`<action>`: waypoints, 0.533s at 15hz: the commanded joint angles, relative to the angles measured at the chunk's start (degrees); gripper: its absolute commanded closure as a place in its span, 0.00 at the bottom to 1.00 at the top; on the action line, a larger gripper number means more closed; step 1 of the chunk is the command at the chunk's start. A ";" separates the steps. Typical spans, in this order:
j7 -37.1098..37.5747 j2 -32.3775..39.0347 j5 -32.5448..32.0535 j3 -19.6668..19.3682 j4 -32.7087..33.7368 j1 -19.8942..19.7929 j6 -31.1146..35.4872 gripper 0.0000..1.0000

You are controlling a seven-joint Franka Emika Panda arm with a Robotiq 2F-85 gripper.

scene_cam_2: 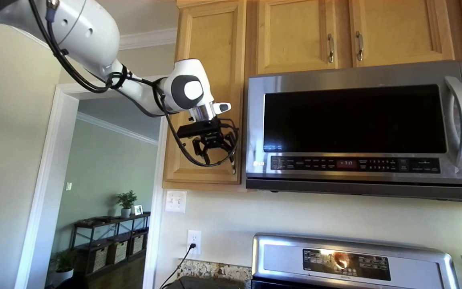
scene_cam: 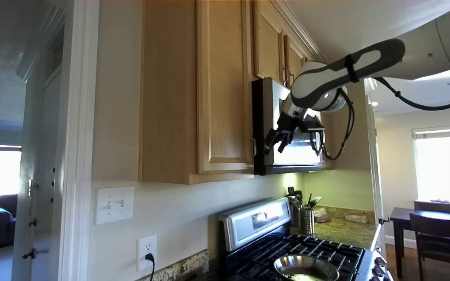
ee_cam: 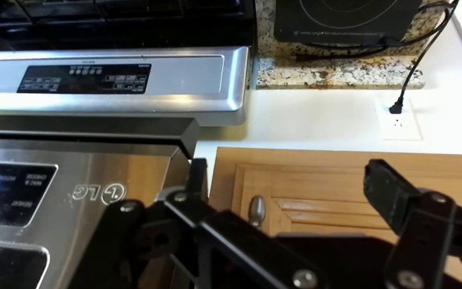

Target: Open the cabinet door

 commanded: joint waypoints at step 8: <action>-8.90 11.54 0.36 0.67 10.44 -0.99 10.28 0.00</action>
